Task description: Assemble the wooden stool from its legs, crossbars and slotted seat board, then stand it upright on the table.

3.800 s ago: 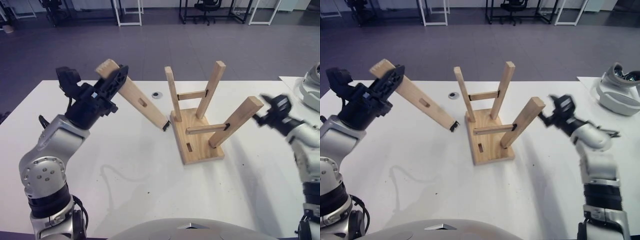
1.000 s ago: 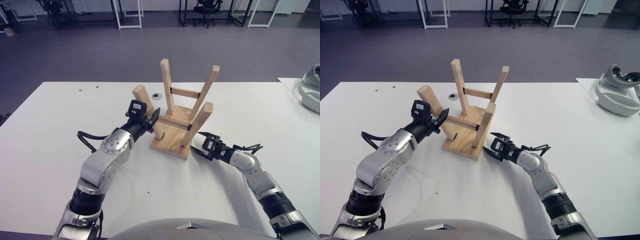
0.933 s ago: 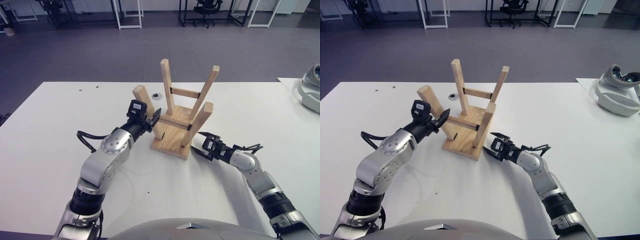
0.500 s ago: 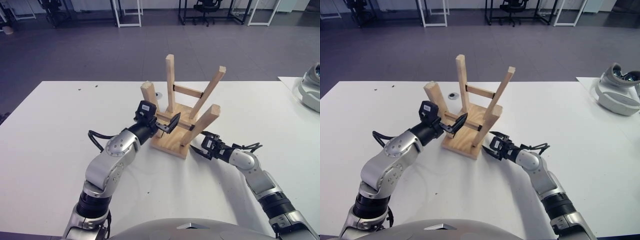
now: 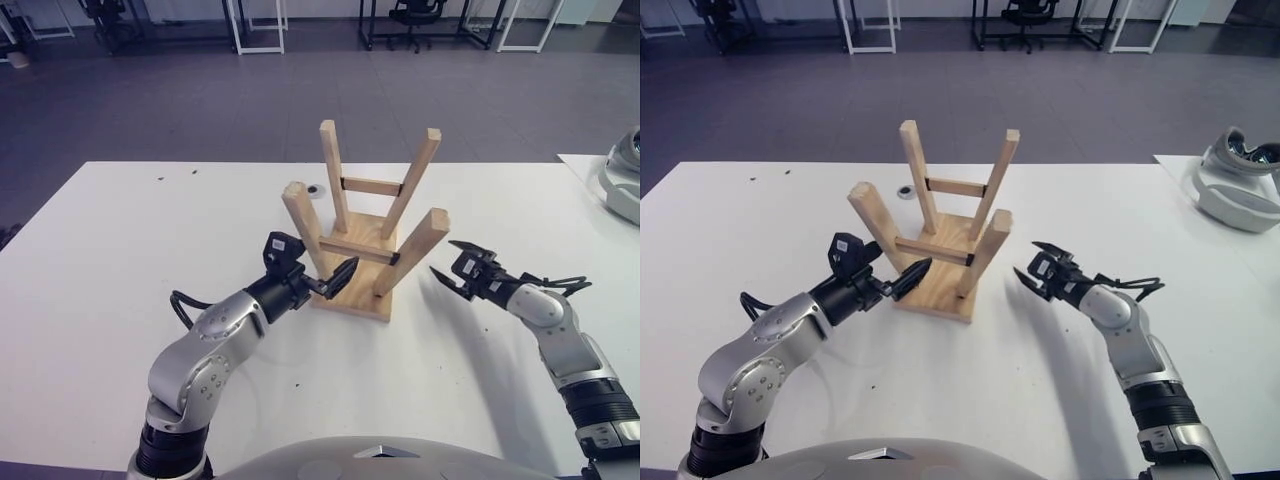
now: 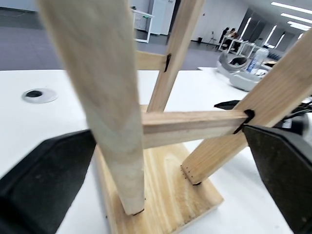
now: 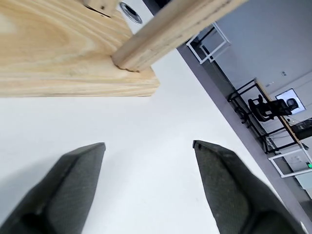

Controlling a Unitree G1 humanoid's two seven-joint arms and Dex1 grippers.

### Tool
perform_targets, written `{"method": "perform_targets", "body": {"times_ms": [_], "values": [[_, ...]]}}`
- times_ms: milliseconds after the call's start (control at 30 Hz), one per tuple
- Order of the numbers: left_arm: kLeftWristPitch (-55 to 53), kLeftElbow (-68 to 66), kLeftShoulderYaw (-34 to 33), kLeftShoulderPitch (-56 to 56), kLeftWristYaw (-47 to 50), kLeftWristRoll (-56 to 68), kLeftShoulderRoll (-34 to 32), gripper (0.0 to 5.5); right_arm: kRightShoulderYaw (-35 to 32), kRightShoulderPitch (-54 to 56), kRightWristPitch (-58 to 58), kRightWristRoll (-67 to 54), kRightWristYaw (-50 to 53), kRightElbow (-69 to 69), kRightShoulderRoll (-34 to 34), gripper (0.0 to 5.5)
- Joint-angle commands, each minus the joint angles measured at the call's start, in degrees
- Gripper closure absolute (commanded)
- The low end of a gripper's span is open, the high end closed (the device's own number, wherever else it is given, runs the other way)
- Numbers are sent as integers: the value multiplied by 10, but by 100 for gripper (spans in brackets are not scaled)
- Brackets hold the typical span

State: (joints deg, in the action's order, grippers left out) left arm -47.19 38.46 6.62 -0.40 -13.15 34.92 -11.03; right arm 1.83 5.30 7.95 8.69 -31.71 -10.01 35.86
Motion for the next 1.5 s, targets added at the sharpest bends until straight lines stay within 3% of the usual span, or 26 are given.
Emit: {"method": "perform_targets", "body": {"times_ms": [33, 133, 233, 367, 467, 533, 633, 700, 767, 967, 1167, 1300, 1400, 1500], "values": [[-11, 21, -12, -11, -2, 49, 16, 12, -40, 19, -18, -37, 2, 12, 9, 213], [-14, 43, -43, -1, -5, 99, 7, 12, -83, 22, -57, -104, -2, 49, -8, 213], [-3, 59, -131, -36, -57, 161, -66, 12, -159, 29, -173, -285, 4, 180, -41, 213], [27, -13, -241, -229, -74, 258, -139, 12, -226, 138, -315, -559, 73, 325, -50, 213], [39, -110, -225, -375, -78, 259, -140, 12, -226, 244, -373, -702, 144, 362, -52, 213], [43, -153, -178, -376, -102, 215, -137, 12, -183, 225, -407, -696, 146, 373, -50, 213], [97, -258, -63, -282, -172, 93, -142, 12, -95, 97, -438, -600, 121, 330, -33, 213], [128, -311, 15, -241, -198, 18, -134, 12, -71, 60, -441, -552, 126, 293, -37, 213], [159, -360, 49, -236, -198, -25, -110, 12, -69, 83, -439, -553, 127, 298, -49, 213], [163, -259, 21, -243, -173, 24, -79, 12, -63, 134, -434, -571, 131, 337, -79, 213], [145, -163, -138, -255, -68, 106, -77, 12, -190, 212, -433, -645, 230, 362, -86, 213], [105, -48, -215, -131, 83, 101, -56, 12, -289, 49, -450, -632, 236, 406, -52, 213], [81, 23, -147, 6, 158, 70, -3, 12, -280, -90, -453, -615, 261, 462, -99, 213], [77, 30, -107, 20, 183, 47, 22, 12, -237, -158, -436, -577, 294, 500, -150, 213]]}}
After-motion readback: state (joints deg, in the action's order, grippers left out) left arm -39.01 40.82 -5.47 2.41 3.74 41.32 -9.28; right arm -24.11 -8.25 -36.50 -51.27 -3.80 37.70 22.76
